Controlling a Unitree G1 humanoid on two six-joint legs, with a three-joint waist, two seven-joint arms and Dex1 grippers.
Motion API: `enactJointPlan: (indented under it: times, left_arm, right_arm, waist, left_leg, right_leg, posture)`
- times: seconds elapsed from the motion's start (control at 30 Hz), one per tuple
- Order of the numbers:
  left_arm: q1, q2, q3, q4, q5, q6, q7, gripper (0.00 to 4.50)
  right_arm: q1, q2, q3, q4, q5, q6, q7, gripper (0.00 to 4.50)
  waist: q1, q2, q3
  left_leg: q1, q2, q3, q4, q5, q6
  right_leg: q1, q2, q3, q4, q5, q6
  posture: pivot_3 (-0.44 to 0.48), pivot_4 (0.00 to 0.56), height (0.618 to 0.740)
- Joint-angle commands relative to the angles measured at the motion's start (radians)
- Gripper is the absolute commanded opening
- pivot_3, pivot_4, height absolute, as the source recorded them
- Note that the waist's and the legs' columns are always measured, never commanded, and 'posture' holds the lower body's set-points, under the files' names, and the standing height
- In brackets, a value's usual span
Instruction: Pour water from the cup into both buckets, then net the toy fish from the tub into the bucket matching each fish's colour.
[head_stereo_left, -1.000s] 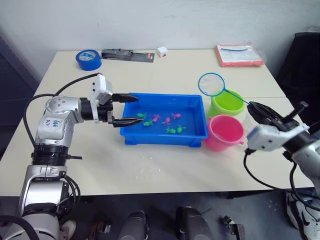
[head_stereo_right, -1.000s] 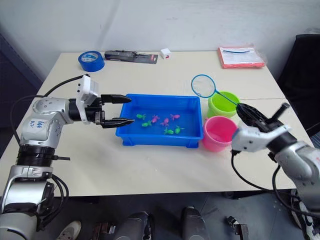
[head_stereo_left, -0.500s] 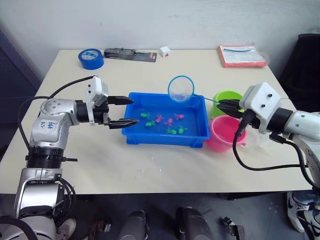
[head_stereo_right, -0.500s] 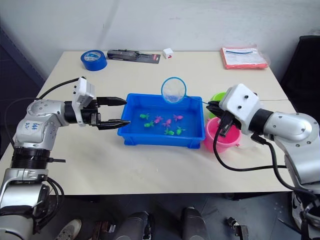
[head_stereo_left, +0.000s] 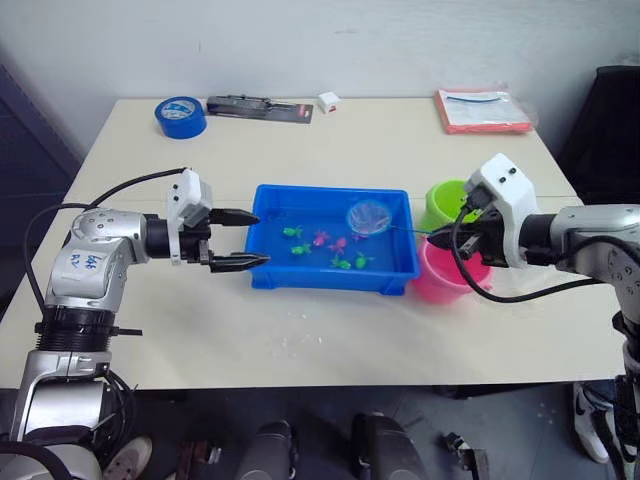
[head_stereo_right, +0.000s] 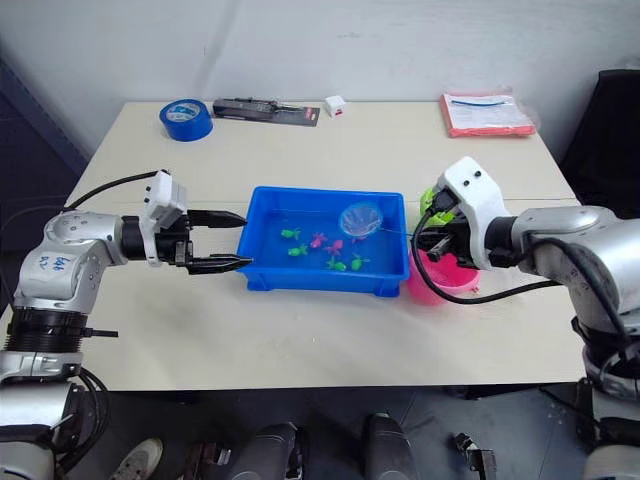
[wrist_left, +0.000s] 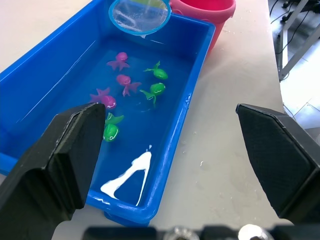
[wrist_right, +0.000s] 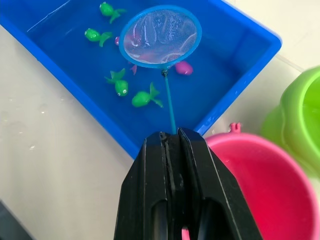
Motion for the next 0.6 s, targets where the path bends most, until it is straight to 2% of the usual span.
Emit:
enactJointPlan:
  times: [0.03, 0.33, 0.6]
  left_arm:
    - [0.004, 0.014, 0.024, -0.038, -0.024, 0.006, 0.006, 4.5]
    - [0.041, 0.007, 0.033, -0.077, -0.039, 0.006, 0.038, 4.5]
    - [0.06, 0.012, 0.039, -0.102, -0.051, 0.013, 0.058, 4.5]
  right_arm:
    - [-0.049, -0.008, -0.046, 0.023, 0.042, 0.088, -0.008, 0.8]
    - [-0.088, -0.098, 0.039, 0.157, 0.173, 0.094, -0.072, 0.8]
    - [-0.099, -0.101, 0.105, 0.234, 0.274, 0.094, -0.181, 0.8]
  waist:
    - [0.001, 0.0, 0.0]
    - [0.0, 0.0, 0.0]
    - [-0.001, 0.0, 0.0]
  left_leg:
    - [0.0, 0.0, 0.0, 0.0, 0.0, 0.0]
    - [0.0, -0.001, 0.0, -0.001, 0.0, 0.0]
    - [-0.001, -0.001, 0.0, -0.001, 0.0, 0.0]
  right_leg:
    - [0.0, 0.0, 0.0, 0.0, 0.0, 0.0]
    - [-0.001, -0.002, 0.0, 0.0, 0.0, 0.0]
    - [-0.001, -0.002, -0.001, -0.001, 0.0, 0.0]
  posture:
    - [0.0, 0.15, 0.737]
    - [0.0, 0.15, 0.737]
    - [0.0, 0.15, 0.737]
